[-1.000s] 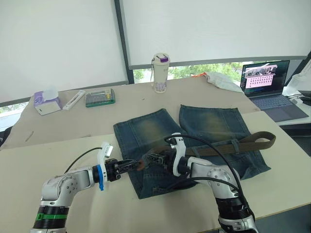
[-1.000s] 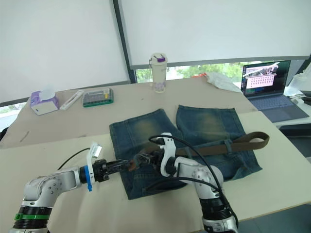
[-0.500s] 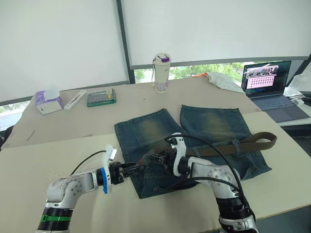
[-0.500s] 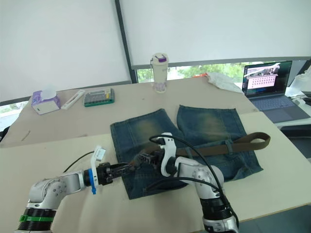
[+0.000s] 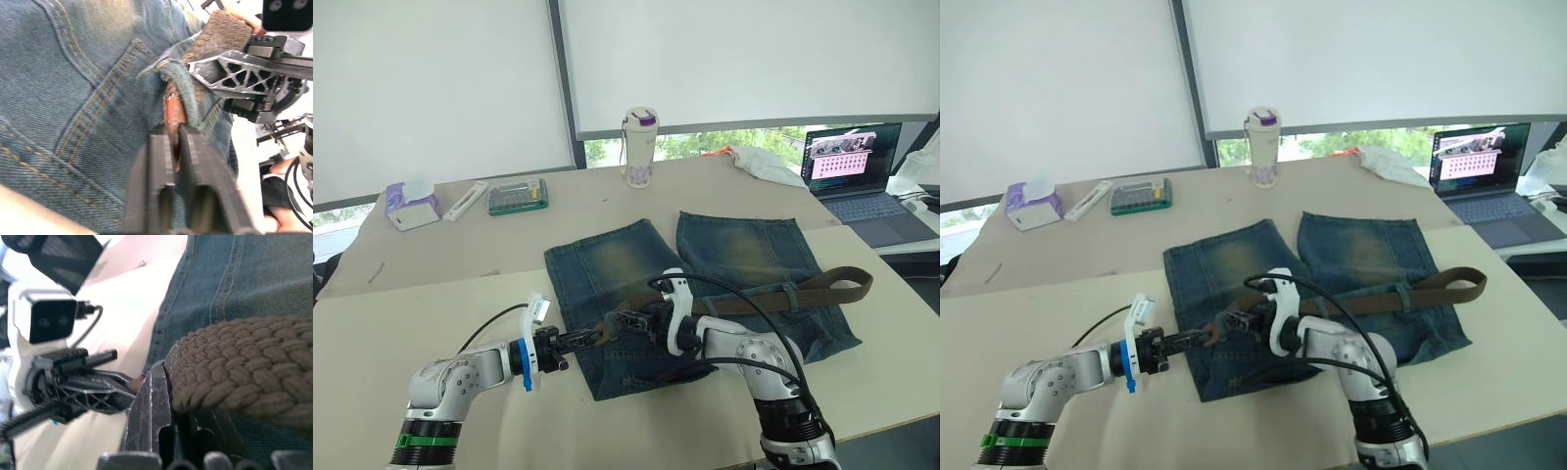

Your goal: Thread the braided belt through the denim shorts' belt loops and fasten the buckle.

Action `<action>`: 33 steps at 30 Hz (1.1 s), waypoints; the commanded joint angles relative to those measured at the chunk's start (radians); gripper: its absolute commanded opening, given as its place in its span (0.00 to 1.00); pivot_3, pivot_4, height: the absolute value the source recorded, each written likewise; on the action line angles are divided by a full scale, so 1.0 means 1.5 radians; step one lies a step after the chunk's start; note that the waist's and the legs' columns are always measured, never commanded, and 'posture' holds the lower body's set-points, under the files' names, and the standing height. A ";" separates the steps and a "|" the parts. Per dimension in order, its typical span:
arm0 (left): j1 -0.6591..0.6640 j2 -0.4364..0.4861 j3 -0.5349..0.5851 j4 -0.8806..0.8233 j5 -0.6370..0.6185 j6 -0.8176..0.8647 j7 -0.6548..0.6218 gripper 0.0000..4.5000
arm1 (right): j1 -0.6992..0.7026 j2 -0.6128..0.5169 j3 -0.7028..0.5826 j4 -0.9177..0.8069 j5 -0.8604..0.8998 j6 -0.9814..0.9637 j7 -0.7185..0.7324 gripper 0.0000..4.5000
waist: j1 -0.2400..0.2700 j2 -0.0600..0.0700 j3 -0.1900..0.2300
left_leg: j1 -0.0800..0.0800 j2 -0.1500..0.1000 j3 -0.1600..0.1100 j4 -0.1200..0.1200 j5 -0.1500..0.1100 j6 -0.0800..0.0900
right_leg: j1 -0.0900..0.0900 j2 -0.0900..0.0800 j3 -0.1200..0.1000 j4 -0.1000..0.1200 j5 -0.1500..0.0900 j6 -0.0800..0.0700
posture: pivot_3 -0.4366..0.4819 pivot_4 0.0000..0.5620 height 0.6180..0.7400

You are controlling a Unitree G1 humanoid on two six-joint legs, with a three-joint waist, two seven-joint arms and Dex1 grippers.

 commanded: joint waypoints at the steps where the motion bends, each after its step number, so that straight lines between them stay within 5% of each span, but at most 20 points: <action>1: -0.006 0.006 0.013 -0.011 -0.009 -0.009 -0.007 0.00 | 0.014 -0.044 0.007 -0.089 0.002 -0.012 0.027 0.42 | 0.001 0.000 0.000 | 0.000 0.000 0.000 0.000 0.000 0.000 | 0.000 0.000 0.000 0.000 0.000 0.000 | 0.48 0.27 1.00; 7: -0.010 0.031 0.029 -0.001 0.001 -0.025 -0.018 0.00 | 0.069 -0.272 0.029 -0.279 -0.054 0.002 0.050 0.87 | 0.004 -0.001 0.001 | -0.001 -0.001 0.000 0.001 0.000 0.000 | 0.001 -0.001 -0.001 -0.001 0.000 0.000 | 0.48 0.27 1.00; 19: -0.017 0.243 0.052 0.151 0.074 -0.114 -0.177 0.00 | 0.091 -0.330 0.095 -0.165 -0.199 -0.039 0.017 0.87 | 0.002 -0.005 0.002 | 0.001 0.001 0.000 -0.001 0.000 -0.001 | 0.001 0.000 -0.002 -0.002 0.000 0.000 | 0.48 0.27 1.00; 28: -0.070 0.358 0.105 0.500 0.188 -0.293 -0.220 0.00 | 0.110 -0.305 0.075 -0.173 -0.214 -0.036 0.011 0.87 | 0.003 -0.008 0.002 | 0.001 0.000 -0.001 -0.001 0.000 0.000 | 0.002 0.000 -0.004 -0.002 0.000 -0.001 | 0.48 0.27 1.00; 33: -0.058 0.385 0.102 0.598 0.234 -0.363 -0.242 0.00 | 0.114 -0.288 0.064 -0.173 -0.216 -0.039 0.009 0.87 | 0.003 -0.009 0.002 | 0.001 0.000 -0.001 -0.001 -0.001 0.002 | 0.002 0.000 -0.005 -0.001 0.000 -0.001 | 0.48 0.27 1.00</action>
